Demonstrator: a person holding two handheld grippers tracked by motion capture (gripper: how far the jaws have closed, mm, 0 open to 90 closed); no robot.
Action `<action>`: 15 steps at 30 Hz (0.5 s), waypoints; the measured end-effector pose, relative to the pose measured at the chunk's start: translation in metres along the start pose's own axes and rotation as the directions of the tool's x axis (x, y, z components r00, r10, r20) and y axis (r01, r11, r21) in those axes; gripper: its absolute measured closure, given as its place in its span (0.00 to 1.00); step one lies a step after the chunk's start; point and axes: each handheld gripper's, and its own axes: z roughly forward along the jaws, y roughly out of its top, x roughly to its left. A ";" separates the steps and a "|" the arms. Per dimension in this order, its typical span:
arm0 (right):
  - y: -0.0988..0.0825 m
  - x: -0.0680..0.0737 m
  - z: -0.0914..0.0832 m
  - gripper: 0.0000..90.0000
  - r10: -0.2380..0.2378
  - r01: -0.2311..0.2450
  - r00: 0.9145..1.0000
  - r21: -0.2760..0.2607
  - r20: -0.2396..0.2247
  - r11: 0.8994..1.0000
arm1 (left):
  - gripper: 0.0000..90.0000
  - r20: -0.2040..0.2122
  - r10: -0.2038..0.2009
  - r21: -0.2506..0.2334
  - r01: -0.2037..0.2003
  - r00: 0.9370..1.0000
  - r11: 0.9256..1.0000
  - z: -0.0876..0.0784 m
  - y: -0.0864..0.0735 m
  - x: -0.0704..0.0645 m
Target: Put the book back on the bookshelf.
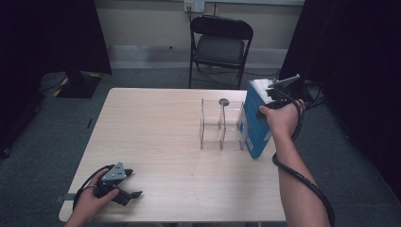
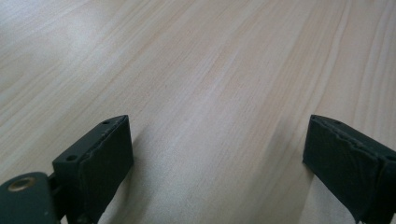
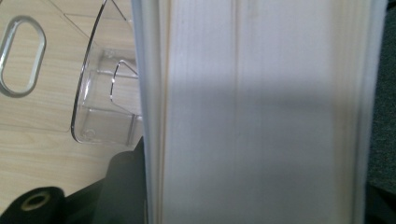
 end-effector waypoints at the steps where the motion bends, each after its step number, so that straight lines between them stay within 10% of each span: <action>1: 0.000 0.000 0.000 0.54 0.002 -0.002 1.000 0.002 -0.001 1.000 | 0.09 0.000 0.000 0.000 0.000 1.000 1.000 0.000 0.000 0.000; 15: -0.002 -0.003 -0.017 0.35 -0.005 0.005 1.000 -0.032 -0.014 0.999 | 0.09 0.000 0.000 0.001 0.000 1.000 1.000 0.000 0.000 0.000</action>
